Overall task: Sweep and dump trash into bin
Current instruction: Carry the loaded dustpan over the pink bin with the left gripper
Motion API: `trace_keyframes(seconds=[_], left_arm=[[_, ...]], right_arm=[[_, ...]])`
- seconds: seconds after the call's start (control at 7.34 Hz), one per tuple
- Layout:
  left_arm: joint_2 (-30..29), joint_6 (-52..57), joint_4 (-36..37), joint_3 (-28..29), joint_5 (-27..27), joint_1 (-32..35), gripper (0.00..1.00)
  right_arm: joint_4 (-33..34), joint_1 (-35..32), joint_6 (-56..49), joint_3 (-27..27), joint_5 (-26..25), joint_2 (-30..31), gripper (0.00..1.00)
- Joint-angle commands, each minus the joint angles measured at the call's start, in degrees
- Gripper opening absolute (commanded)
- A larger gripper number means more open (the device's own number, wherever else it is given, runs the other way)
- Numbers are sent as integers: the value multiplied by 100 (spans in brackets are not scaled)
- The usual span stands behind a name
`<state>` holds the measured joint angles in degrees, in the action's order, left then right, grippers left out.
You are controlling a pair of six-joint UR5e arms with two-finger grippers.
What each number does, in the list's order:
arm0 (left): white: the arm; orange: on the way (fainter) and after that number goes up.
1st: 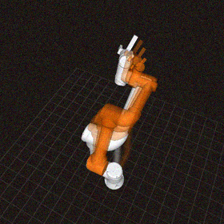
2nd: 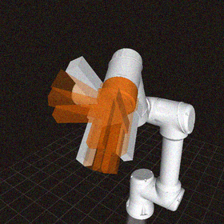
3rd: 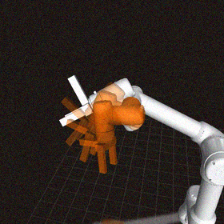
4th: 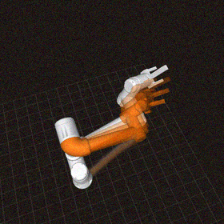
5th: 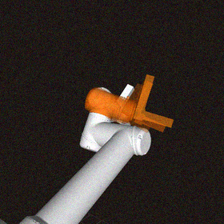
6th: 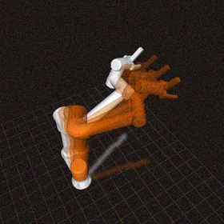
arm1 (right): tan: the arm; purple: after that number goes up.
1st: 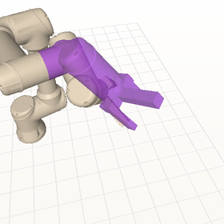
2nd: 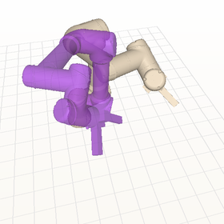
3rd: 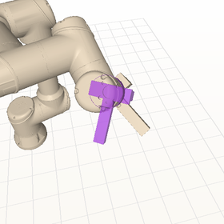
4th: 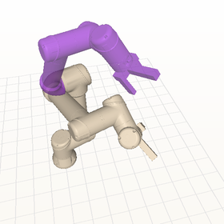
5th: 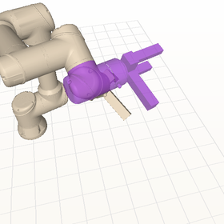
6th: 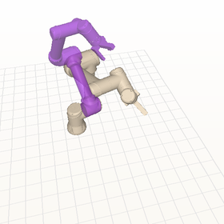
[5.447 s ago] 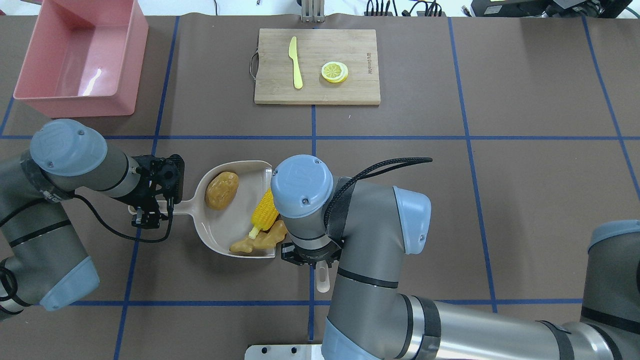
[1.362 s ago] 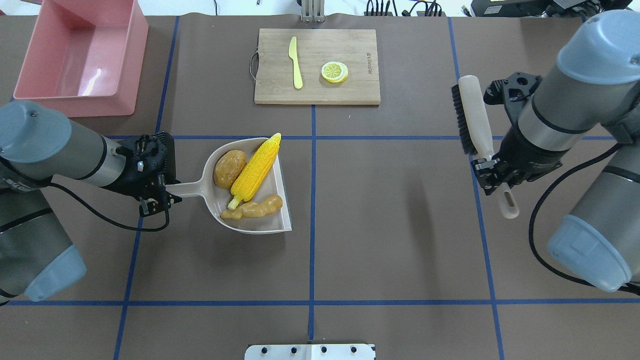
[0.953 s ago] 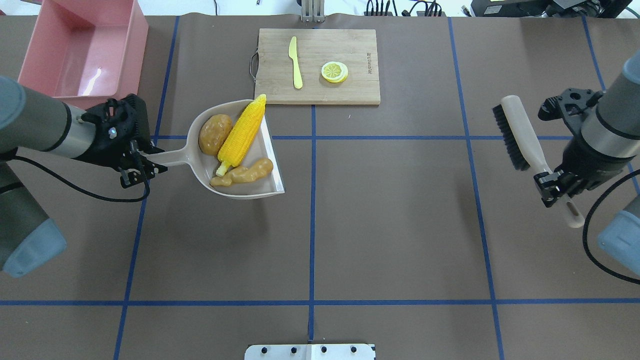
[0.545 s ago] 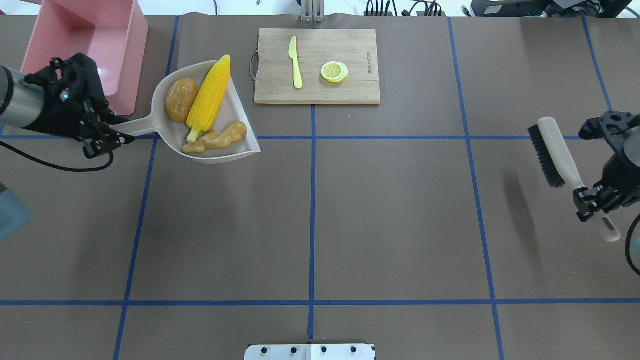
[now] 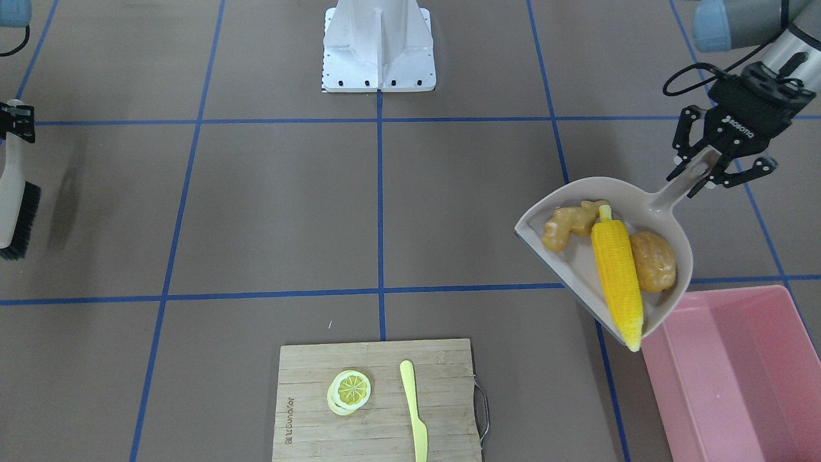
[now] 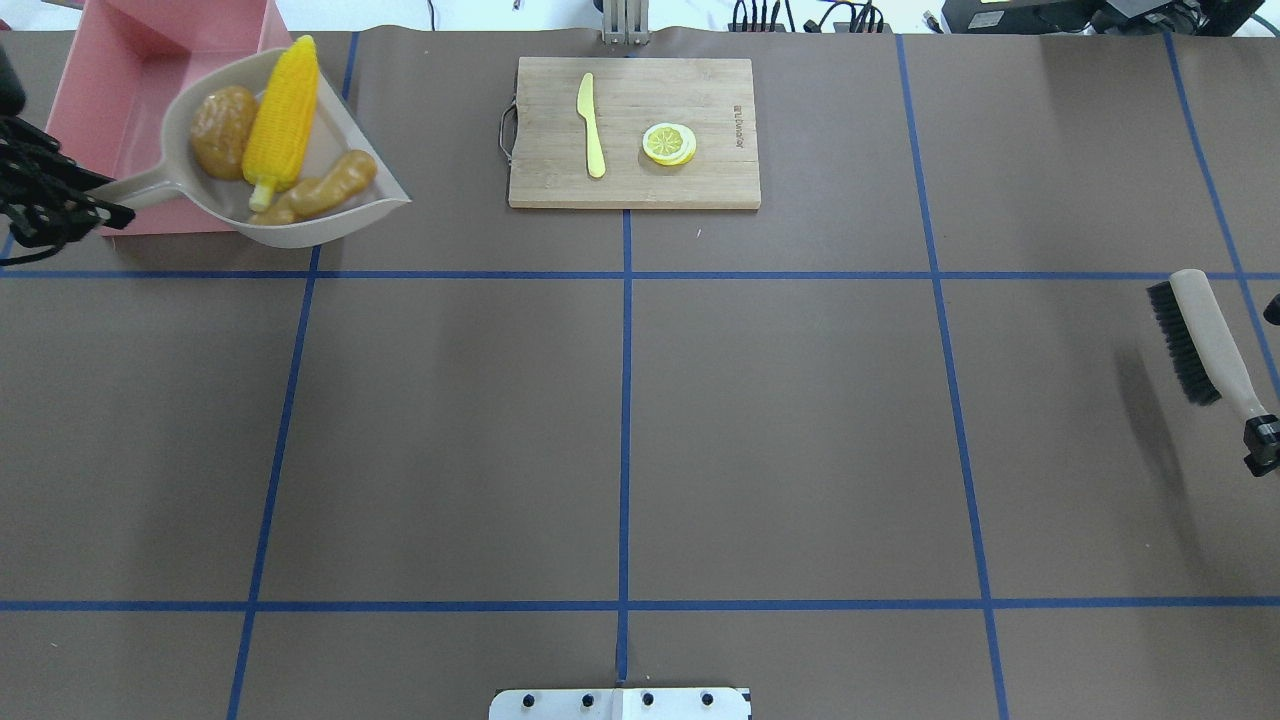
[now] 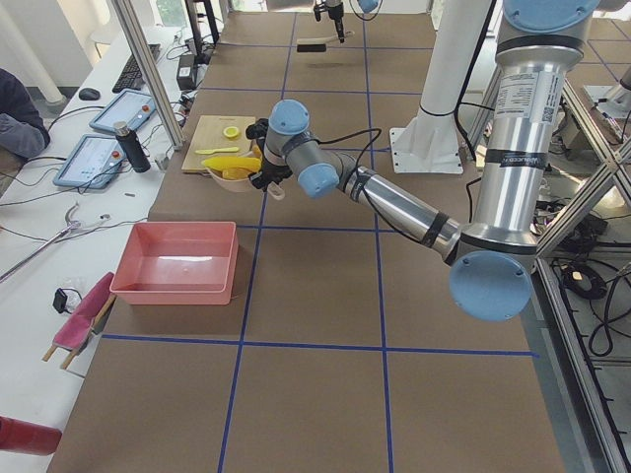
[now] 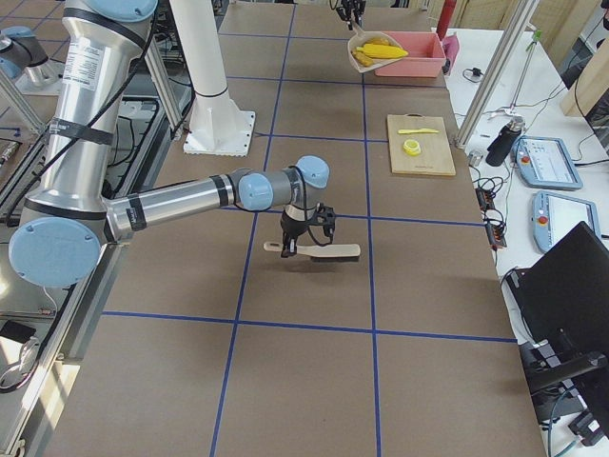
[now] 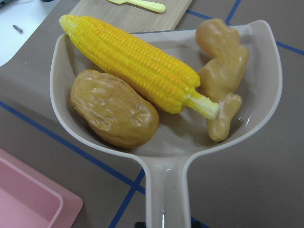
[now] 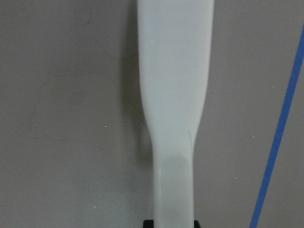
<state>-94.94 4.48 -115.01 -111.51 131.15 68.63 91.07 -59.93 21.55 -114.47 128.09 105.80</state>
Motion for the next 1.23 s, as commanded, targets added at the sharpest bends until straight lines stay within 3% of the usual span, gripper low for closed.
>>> trace_keyframes(seconds=[0.0, 0.27, 0.68, 1.09], left_arm=[[212, 88, 13, 338, 173, 885, 0], [160, 665, 283, 734, 121, 1405, 0], [-550, 2001, 1845, 1341, 78, 1776, 0], [-1490, 2811, 3376, 1632, -615, 1750, 0]], right_arm=[[-413, -62, -222, 432, -73, 55, 0], [-520, -53, -195, 680, -30, 20, 0], [-749, -45, -186, 1005, -47, -42, 0], [-749, -45, -169, 1216, -47, -235, 0]])
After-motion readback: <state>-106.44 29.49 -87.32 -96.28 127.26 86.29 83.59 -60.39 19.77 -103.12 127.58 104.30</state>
